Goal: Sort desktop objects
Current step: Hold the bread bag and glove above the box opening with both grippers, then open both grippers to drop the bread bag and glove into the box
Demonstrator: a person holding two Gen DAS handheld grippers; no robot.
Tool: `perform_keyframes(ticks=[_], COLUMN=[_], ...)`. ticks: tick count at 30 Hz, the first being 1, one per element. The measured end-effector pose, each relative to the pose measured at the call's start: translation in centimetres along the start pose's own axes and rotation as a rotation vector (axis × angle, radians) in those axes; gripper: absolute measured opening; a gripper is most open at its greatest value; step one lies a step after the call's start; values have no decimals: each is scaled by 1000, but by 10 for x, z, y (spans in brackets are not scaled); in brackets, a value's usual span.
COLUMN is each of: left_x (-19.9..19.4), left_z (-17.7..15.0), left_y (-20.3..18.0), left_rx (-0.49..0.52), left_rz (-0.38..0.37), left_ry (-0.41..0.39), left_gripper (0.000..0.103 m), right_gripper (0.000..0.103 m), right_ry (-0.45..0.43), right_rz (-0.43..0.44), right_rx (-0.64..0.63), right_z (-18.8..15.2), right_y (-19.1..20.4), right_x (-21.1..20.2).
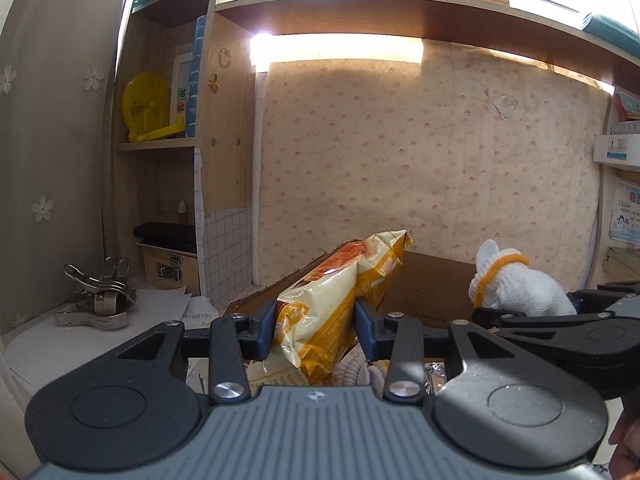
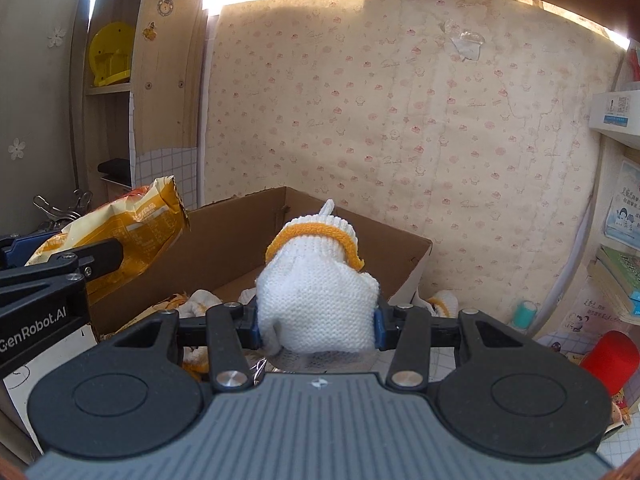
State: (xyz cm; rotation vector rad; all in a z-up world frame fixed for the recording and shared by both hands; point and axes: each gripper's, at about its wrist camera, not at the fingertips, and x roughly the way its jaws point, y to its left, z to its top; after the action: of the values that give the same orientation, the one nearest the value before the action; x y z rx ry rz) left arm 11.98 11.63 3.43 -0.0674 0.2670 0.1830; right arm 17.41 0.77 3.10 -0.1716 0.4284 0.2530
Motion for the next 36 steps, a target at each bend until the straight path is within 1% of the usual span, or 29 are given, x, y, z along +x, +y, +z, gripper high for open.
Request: perform_keyframes(ticks=[10,19,22,23,26,28,30,35,36], left_x=[14,37,44,45,50,52,53,52,51], left_z=[5,7,7,7,7,7,7,7,7], left_y=[-4,-4,-4,-5,-9,-10,-11,-12,-11], left_rx=[14,12,8,8,20,23,21,23,20], left_rz=[6,32,30,31,29,29,31,33,33], left_ry=[0,29,40,40,47,48,50,52,53], left_gripper=[43,41,38,35,34,34,34,35,35], right_gripper=[47,47,47,47,47,49,53,55,58], right_ry=[40,94,112,117,127,130,129,124,122], right_rz=[30,40,44,44,48,52,50,46,44], right_rx=[4,20,29,31,38,39,39,42,45], right_z=[6,17,18,17,17,17,17,19,19], right_y=[4,1,0,0,-1,-2,-2,-5,-5], right_x=[37,78,88,91,97,99,99,98,97])
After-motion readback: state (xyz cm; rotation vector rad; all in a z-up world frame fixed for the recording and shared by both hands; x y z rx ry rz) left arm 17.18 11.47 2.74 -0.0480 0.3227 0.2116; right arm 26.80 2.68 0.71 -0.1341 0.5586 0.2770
